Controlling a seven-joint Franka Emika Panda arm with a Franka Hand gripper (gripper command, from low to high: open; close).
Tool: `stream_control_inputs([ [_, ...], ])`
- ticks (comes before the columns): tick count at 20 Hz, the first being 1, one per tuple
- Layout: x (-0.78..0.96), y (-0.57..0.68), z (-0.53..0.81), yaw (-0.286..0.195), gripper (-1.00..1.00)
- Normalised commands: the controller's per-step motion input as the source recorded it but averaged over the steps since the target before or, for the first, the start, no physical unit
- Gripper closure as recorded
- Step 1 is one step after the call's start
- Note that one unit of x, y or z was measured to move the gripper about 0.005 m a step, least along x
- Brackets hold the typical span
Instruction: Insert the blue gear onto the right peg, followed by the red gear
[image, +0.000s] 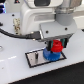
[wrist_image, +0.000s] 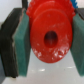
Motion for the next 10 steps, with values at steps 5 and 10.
stream_control_inputs([
  [5, 0.18, -0.07, 0.04, 0.000, 1.00],
  [10, 0.23, -0.22, -0.05, 0.000, 1.00],
])
